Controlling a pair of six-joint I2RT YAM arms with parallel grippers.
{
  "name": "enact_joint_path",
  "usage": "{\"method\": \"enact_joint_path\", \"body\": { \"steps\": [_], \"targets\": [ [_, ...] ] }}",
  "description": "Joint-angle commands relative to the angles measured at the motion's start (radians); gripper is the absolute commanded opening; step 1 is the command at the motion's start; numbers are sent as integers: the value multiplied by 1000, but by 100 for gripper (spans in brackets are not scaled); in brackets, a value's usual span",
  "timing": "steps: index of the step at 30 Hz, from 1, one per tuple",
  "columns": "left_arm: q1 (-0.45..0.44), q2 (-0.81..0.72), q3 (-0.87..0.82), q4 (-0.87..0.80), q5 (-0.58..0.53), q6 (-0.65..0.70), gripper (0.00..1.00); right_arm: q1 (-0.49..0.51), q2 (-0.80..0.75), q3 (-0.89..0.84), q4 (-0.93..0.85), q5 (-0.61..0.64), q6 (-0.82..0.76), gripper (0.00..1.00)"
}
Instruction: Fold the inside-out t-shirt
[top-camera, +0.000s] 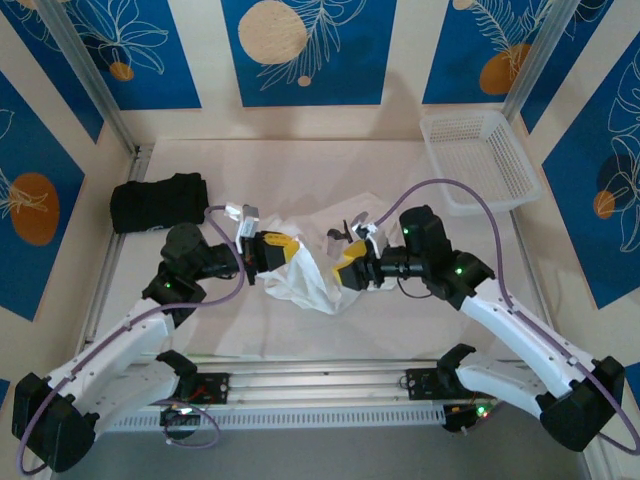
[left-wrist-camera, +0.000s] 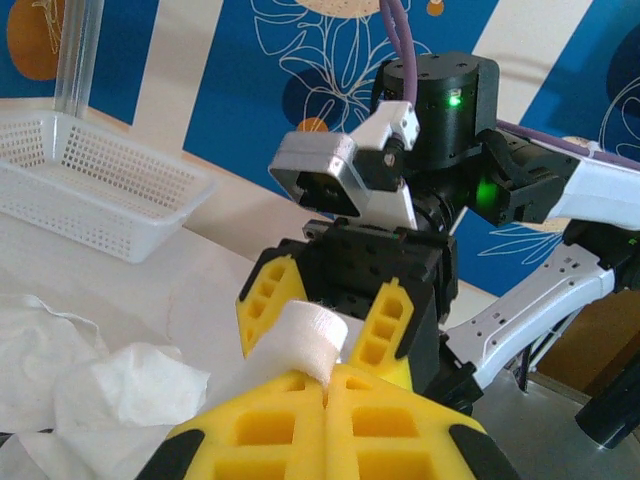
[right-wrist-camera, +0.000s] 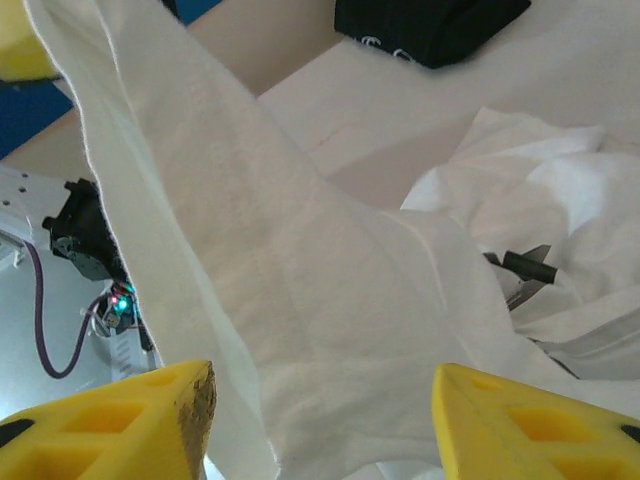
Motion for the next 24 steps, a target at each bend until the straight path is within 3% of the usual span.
{"method": "enact_joint_path", "body": {
  "steps": [1,12,20,24],
  "targets": [
    [9,-17,-3,10,17,22,0,48,9,4,-23,95,-17,61],
    [10,-18,-2,12,8,11,0,191,79,13,-22,372,-58,67],
    [9,-16,-2,-4,-4,17,0,264,114,28,34,458,-69,70],
    [10,-17,-2,-21,-15,22,0,279,98,32,43,589,-49,60]
  ]
}}
